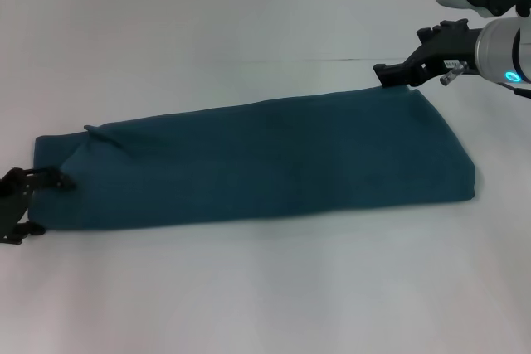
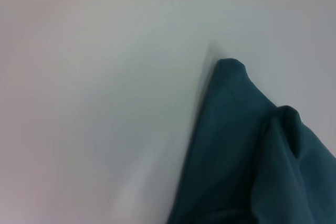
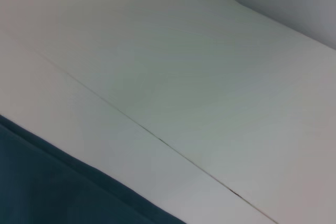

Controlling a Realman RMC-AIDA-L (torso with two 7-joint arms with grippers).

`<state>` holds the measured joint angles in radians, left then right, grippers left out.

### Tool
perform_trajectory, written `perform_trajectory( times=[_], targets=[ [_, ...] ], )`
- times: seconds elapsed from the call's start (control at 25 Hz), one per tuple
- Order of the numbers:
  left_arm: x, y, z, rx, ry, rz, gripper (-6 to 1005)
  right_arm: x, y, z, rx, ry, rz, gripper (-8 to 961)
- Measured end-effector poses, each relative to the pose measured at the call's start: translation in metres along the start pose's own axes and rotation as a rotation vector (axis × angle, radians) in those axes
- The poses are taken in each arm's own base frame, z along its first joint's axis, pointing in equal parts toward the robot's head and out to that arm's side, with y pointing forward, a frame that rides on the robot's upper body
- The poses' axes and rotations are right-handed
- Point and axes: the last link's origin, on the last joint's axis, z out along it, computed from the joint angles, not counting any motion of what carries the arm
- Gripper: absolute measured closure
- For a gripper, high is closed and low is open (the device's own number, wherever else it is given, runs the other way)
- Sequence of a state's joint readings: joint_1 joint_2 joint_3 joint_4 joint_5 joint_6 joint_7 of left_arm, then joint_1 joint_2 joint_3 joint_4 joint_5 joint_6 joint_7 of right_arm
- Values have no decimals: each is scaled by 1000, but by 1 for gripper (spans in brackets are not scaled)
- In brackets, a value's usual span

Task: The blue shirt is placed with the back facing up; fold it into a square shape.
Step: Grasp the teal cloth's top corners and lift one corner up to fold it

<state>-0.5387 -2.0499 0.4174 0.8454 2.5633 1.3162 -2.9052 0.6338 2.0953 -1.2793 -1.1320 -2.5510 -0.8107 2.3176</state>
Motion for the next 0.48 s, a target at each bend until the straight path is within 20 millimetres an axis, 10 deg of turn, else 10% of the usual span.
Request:
perform_trajectory(
  times=[0.48],
  targets=[
    [-1, 12, 6, 11, -23, 153, 230, 0, -3, -6, 9, -10, 13, 33]
  ],
)
